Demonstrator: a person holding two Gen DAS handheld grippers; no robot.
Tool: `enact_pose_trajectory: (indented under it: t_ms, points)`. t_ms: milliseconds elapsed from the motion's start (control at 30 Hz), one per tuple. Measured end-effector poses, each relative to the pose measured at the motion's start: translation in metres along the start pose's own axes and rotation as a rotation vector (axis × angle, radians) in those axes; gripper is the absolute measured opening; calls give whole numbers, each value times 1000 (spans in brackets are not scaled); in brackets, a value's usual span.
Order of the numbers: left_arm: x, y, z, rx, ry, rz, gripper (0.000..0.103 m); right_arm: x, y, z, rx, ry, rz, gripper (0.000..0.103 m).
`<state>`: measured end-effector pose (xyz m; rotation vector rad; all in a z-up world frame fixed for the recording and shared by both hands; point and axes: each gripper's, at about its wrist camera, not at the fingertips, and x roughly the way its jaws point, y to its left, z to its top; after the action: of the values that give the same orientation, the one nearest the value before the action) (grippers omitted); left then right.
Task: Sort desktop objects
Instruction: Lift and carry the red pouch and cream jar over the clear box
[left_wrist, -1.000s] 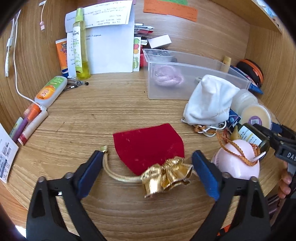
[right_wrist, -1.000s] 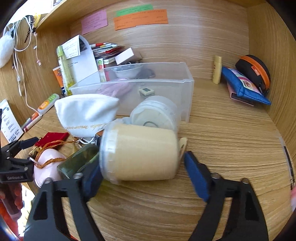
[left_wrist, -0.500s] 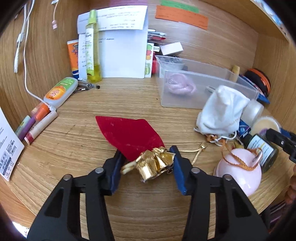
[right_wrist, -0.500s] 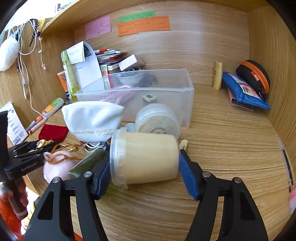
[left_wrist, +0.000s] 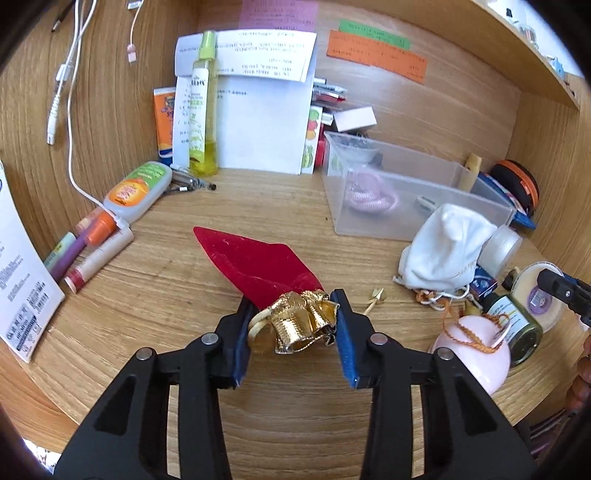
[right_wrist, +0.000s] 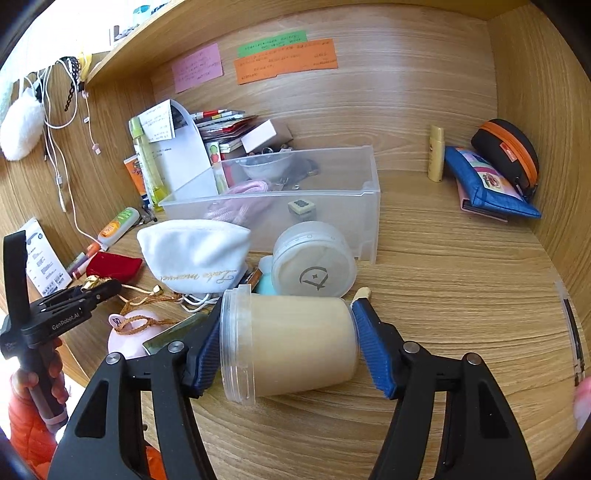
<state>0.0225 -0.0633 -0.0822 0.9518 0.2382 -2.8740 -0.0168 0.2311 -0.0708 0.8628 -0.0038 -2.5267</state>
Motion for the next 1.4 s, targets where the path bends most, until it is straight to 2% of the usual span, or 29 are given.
enact_pose_trajectory:
  t_ms: [300, 800, 900, 1167, 1267, 1400]
  points:
    - [-13, -5, 7, 14, -33, -36, 39, -16, 0, 10, -10, -39, -15, 62]
    - [-32, -35, 43, 72, -106, -127, 39, -37, -9, 46, -21, -107, -13, 62]
    - [-29, -38, 48, 65, -97, -167, 39, -37, -10, 54, -27, -113, -17, 62]
    - [-31, -47, 63, 80, -121, -188, 39, -27, -13, 72, -35, -105, -13, 62]
    - [-28, -48, 72, 87, -110, -245, 39, -25, -13, 79, -38, -107, -16, 62]
    - [-23, -51, 84, 100, -113, -250, 39, -18, -11, 89, -56, -107, -29, 62]
